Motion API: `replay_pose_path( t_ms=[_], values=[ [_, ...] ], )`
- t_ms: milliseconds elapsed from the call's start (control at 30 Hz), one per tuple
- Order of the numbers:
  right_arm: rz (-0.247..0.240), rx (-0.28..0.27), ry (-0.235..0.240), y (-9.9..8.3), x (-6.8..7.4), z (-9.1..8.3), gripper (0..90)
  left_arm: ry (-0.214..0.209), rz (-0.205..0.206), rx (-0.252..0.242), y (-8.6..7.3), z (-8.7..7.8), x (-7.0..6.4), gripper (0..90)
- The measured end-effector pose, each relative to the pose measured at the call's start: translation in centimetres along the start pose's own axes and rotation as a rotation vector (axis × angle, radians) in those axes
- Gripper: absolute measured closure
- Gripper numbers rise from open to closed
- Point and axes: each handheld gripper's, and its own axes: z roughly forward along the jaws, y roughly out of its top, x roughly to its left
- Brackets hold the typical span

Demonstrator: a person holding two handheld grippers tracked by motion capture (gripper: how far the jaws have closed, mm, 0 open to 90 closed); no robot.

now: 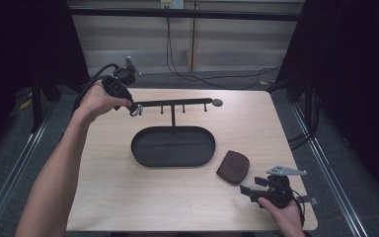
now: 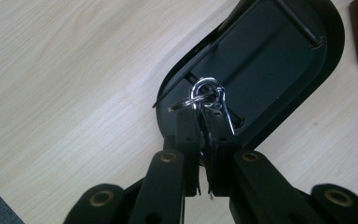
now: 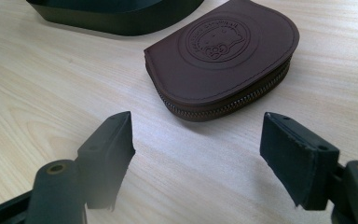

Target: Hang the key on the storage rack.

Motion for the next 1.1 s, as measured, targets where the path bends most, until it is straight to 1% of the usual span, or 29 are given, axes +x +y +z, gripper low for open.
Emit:
replay_pose_path(
  t_ms=[233, 300, 333, 433, 467, 533, 600, 633, 800, 833, 867, 900, 933, 967, 1033, 1067, 1100],
  values=[
    [0.0, 0.0, 0.0, 0.0, 0.0, 0.0, 25.6, 0.006, 0.0, -0.001, -0.2, 0.0, 0.0, 84.4],
    [-0.001, 0.001, 0.0, 0.0, 0.0, 0.0, 25.6, 0.018, -0.005, -0.003, -0.4, -0.1, 0.0, 84.0],
    [0.001, 0.002, -0.001, 0.0, 0.0, 0.0, 25.6, 0.01, -0.004, -0.008, -0.6, -0.2, 0.1, 83.3],
    [0.001, 0.001, -0.001, 0.0, 0.0, 0.0, 25.6, 0.011, -0.003, -0.002, -0.7, -0.3, 0.0, 83.8],
    [0.0, 0.003, -0.001, 0.0, 0.0, 0.0, 25.6, 0.014, -0.006, -0.012, -0.9, -0.4, 0.1, 83.8],
    [0.0, 0.001, 0.0, 0.0, 0.0, 0.1, 25.6, 0.01, -0.006, -0.017, -1.1, -0.3, 0.2, 83.3],
    [0.001, 0.001, 0.0, 0.1, 0.0, 0.1, 25.6, 0.007, -0.01, -0.016, -1.2, -0.3, 0.1, 82.9],
    [0.004, 0.003, -0.001, 0.1, 0.0, 0.1, 25.6, 0.009, -0.003, -0.017, -1.4, -0.2, 0.2, 82.9],
    [0.001, 0.003, -0.003, 0.1, 0.0, 0.1, 25.6, 0.001, -0.007, -0.025, -2.2, -0.2, 0.2, 80.8],
    [0.001, 0.003, -0.003, 0.1, 0.0, 0.1, 25.6, -0.008, -0.007, -0.028, -2.4, -0.3, 0.1, 80.8],
    [0.001, 0.001, -0.004, 0.1, 0.0, 0.1, 25.6, -0.02, -0.009, -0.052, -2.8, -0.4, -0.1, 77.6],
    [0.003, 0.003, -0.006, 0.1, 0.0, 0.1, 25.6, -0.025, -0.005, -0.058, -3.1, -0.5, -0.2, 75.8],
    [0.004, 0.002, -0.005, 0.1, 0.0, 0.1, 25.6, -0.049, -0.003, -0.077, -3.4, -0.4, -0.3, 73.9],
    [0.002, 0.001, -0.004, 0.1, 0.0, 0.1, 25.6, -0.069, 0.013, -0.081, -3.7, -0.4, -0.5, 70.4],
    [-0.001, 0.001, -0.004, 0.1, 0.0, 0.1, 25.6, -0.063, 0.015, -0.086, -4.0, -0.2, -0.7, 66.7],
    [-0.003, 0.002, -0.003, 0.1, 0.1, 0.1, 25.6, -0.044, 0.017, -0.087, -4.2, -0.1, -0.9, 66.7],
    [-0.004, 0.003, -0.003, 0.1, 0.1, 0.1, 25.6, -0.04, 0.016, -0.09, -4.5, -0.1, -1.1, 64.1]
  ],
)
